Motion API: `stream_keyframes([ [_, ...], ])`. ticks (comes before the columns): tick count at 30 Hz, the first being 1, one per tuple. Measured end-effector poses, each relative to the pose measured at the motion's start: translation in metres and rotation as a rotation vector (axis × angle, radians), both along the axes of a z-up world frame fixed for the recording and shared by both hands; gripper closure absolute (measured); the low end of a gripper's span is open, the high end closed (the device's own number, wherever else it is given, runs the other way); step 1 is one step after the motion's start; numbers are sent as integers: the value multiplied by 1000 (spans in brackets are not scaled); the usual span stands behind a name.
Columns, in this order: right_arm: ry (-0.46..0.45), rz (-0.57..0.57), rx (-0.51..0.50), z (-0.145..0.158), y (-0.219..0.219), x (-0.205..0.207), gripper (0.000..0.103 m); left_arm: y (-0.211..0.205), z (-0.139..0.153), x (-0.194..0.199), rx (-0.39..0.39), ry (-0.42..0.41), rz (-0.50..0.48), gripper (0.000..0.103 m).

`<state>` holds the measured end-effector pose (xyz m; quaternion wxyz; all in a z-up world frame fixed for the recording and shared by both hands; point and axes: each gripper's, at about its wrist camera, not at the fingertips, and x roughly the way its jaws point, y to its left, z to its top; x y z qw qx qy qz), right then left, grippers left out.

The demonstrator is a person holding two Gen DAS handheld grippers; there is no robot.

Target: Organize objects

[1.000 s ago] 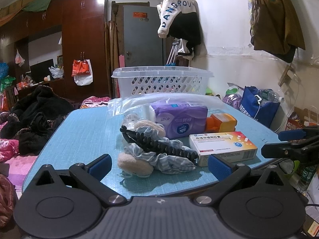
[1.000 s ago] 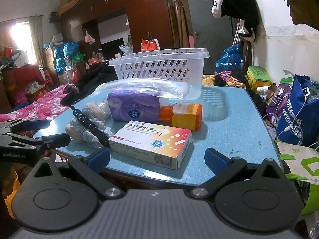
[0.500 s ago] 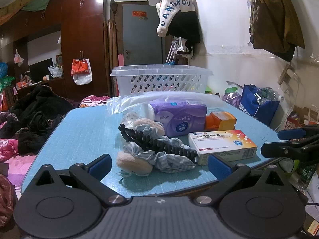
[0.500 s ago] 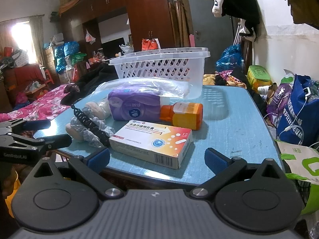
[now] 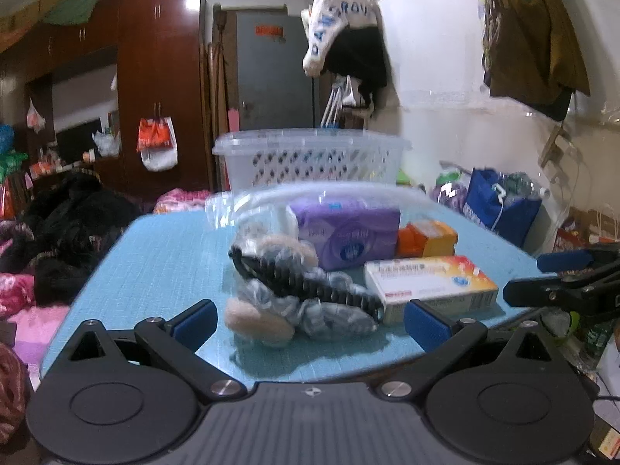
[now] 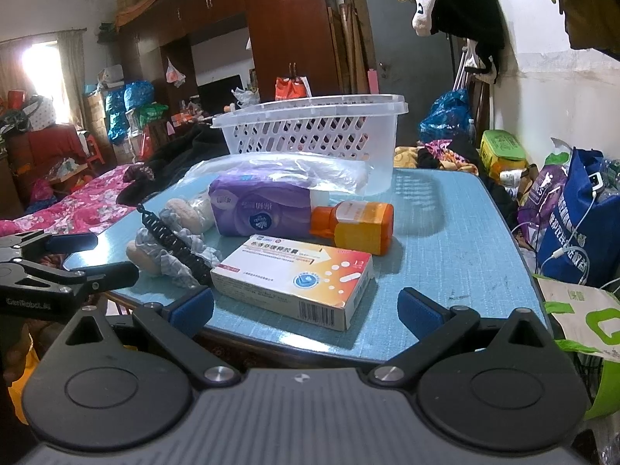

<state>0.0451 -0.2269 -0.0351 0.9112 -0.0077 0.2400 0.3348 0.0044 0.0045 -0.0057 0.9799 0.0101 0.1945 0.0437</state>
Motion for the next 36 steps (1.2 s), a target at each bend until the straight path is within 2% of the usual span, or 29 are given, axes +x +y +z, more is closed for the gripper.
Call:
stream_keyframes([
  [4, -83, 40, 140, -2, -14, 3, 0, 3, 7, -12, 35, -119, 38, 0],
  [6, -119, -11, 196, -6, -20, 5, 0, 6, 10, -11, 63, -154, 61, 0],
  [7, -132, -36, 183, -7, -20, 7, 0, 8, 11, -8, 74, -161, 66, 0],
  [10, -132, -20, 108, -11, -11, 12, 0, 15, 7, 4, 89, -125, 49, 0],
  [12, -104, 51, 125, -15, -7, 14, 0, 23, 0, 11, 65, -95, 44, 0],
  [14, -81, 97, 158, -21, 0, 16, 0, 36, -4, 15, 8, -81, 37, 0],
  [17, -111, 119, 134, -29, 19, 15, 0, 54, -8, 18, -58, -85, 3, 0],
  [20, -150, 158, 130, -36, 39, 12, 0, 66, -11, 18, -66, -101, 6, 5],
  [23, -168, 214, 127, -38, 54, 10, 1, 74, -17, 20, -62, -77, -35, 11],
  [26, -185, 254, 113, -39, 68, 8, 12, 80, -27, 22, -49, -47, -79, 16],
  [28, -185, 287, 98, -42, 74, 8, 27, 80, -31, 24, -41, -39, -97, 23],
  [31, -231, 308, 69, -42, 80, 6, 36, 84, -33, 21, -50, -48, -130, 27],
  [36, -252, 362, 20, -39, 83, 3, 39, 86, -33, 18, -42, -54, -181, 35],
])
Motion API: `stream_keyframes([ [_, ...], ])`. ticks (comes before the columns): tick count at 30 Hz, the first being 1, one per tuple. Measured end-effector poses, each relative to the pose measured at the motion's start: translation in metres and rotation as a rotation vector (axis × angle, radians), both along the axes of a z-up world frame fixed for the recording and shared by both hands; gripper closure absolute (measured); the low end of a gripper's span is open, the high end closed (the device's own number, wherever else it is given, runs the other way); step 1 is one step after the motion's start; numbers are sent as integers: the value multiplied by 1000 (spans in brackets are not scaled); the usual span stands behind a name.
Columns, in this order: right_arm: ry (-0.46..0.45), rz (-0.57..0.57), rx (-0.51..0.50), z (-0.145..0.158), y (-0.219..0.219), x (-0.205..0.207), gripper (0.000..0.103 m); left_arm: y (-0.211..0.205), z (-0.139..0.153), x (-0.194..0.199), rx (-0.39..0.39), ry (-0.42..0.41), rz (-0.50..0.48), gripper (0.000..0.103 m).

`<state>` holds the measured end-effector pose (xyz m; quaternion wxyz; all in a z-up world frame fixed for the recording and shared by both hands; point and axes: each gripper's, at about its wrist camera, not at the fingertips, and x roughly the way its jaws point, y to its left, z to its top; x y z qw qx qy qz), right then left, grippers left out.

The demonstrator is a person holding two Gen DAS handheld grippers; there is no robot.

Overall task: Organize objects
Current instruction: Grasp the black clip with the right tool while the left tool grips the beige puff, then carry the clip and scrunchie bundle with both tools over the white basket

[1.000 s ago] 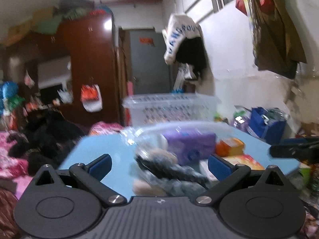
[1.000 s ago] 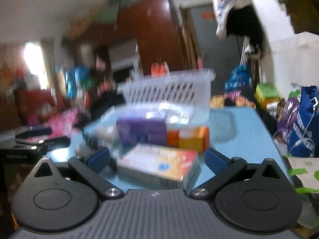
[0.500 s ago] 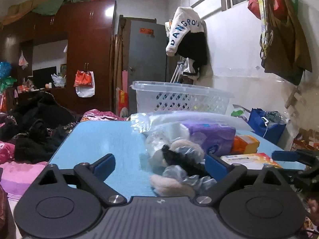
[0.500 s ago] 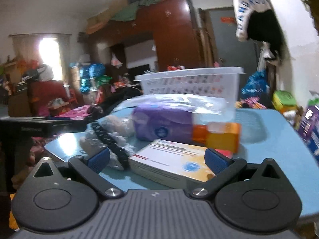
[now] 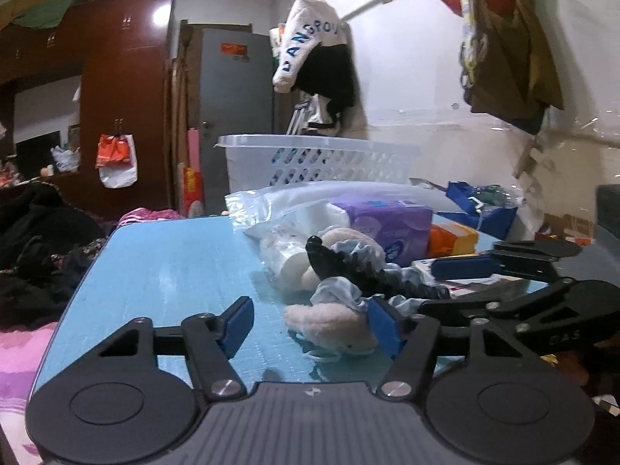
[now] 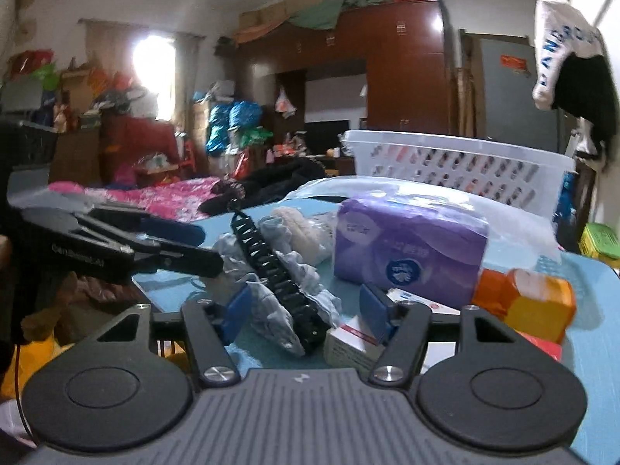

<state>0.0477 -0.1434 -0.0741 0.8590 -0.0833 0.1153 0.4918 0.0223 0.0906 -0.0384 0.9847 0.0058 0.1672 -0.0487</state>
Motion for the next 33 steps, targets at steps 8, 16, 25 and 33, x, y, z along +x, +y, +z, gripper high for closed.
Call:
stream_keyframes([
  [8, -55, 40, -67, -3, 4, -9, 50, -6, -7, 3, 64, 17, -70, 38],
  [16, -79, 41, -74, -4, 3, -9, 64, -3, -14, 9, 40, 15, -104, 59],
  [25, -106, 41, -75, -2, 4, -12, 69, -10, -11, 4, 60, -21, -98, 63],
  [33, -149, 42, -38, 14, -4, -17, 70, -19, 5, -6, 84, -77, -108, 63],
])
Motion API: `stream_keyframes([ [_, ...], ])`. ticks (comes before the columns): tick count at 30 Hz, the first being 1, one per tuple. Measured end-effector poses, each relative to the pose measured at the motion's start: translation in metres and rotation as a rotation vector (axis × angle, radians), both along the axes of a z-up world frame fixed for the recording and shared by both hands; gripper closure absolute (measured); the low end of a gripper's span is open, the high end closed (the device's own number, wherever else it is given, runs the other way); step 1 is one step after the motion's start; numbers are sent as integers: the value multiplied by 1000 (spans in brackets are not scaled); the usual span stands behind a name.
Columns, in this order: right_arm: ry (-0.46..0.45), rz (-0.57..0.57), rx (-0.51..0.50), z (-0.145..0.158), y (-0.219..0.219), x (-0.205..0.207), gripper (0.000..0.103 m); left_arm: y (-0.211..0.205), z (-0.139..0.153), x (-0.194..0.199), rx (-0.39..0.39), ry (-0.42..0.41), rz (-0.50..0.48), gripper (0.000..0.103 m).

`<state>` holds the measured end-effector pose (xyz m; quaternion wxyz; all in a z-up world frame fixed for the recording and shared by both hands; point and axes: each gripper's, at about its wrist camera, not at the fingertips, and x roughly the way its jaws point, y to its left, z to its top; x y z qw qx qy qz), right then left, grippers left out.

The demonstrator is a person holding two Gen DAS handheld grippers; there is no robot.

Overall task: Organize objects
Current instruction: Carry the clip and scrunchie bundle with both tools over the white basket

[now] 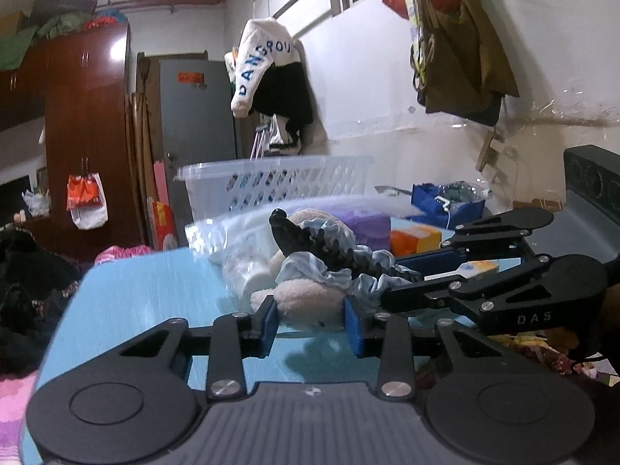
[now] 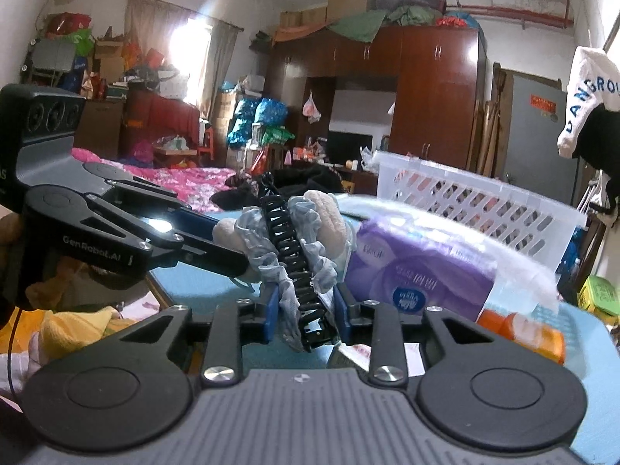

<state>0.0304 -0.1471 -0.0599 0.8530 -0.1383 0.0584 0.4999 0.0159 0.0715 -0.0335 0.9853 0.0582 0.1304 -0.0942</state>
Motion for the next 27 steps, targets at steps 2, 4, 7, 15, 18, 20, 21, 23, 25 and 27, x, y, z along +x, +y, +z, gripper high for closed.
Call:
stream_keyframes([
  [2, -11, 0, 10, 6, -2, 0, 70, -3, 7, -2, 9, -20, -1, 63],
  [4, -22, -4, 19, 13, -4, 2, 70, -7, 14, -2, 20, -37, -3, 63],
  [7, -38, -15, 30, 24, -7, 7, 70, -14, 26, 2, 40, -66, -11, 63],
  [15, -36, -31, 69, 68, -10, 44, 70, -26, 70, 33, 59, -135, -36, 63],
  [18, -34, -40, 72, 85, -7, 62, 70, -28, 92, 54, 67, -148, -44, 63],
  [20, -42, -50, 64, 96, -5, 76, 70, -29, 107, 72, 74, -149, -50, 63],
  [21, -39, -54, 62, 102, -3, 85, 70, -29, 114, 82, 79, -150, -57, 63],
  [23, -27, -59, 53, 112, 2, 108, 70, -29, 128, 107, 78, -144, -56, 63],
  [25, -21, -67, 36, 117, 8, 126, 70, -28, 134, 127, 83, -132, -50, 63],
  [27, -17, -76, 13, 120, 16, 146, 70, -24, 137, 152, 80, -108, -42, 63],
])
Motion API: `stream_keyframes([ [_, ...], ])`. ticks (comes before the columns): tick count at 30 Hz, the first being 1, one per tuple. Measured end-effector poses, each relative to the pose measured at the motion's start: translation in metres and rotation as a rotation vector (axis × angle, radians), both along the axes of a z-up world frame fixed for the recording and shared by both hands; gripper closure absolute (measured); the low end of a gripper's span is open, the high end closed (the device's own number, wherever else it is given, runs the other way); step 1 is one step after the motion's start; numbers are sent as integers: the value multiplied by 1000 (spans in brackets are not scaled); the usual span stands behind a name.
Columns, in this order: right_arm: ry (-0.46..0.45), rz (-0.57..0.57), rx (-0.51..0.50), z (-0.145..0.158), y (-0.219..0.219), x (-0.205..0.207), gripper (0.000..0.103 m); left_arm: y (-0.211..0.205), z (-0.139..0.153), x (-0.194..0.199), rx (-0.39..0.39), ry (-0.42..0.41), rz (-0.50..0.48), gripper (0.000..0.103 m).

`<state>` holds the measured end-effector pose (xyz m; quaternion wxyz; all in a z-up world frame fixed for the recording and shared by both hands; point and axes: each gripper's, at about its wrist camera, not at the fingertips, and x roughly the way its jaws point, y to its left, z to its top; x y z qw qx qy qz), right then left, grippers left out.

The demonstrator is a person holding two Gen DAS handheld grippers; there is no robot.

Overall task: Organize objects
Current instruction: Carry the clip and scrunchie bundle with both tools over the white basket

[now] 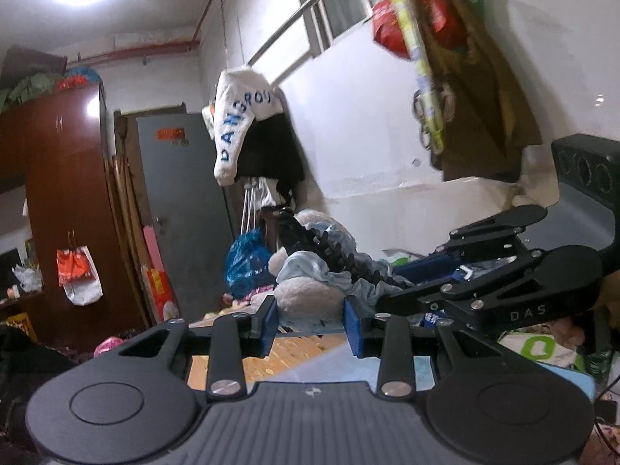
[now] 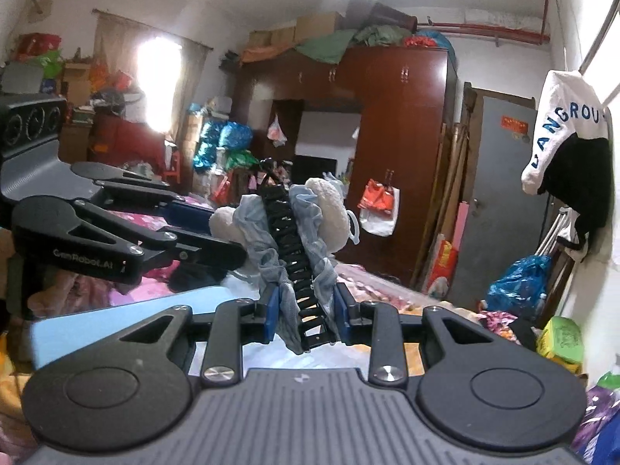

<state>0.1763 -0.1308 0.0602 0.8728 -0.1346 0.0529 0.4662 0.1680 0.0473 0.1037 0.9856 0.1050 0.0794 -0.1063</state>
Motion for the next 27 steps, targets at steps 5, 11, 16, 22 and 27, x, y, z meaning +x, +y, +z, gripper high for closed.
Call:
stream_keyframes([
  [5, 37, -21, -26, -5, 21, 39, 70, 21, -5, 51, -51, 49, 19, 63],
  [11, 67, -32, -80, -24, 35, 58, 70, 35, -19, 81, -80, 117, 38, 63],
  [16, 94, -39, -109, -28, 38, 73, 71, 39, -26, 99, -91, 158, 47, 63],
  [22, 102, -38, -125, -28, 32, 74, 71, 37, -29, 105, -83, 179, 51, 63],
  [27, 110, -38, -131, -25, 33, 78, 71, 34, -26, 110, -83, 185, 57, 63],
])
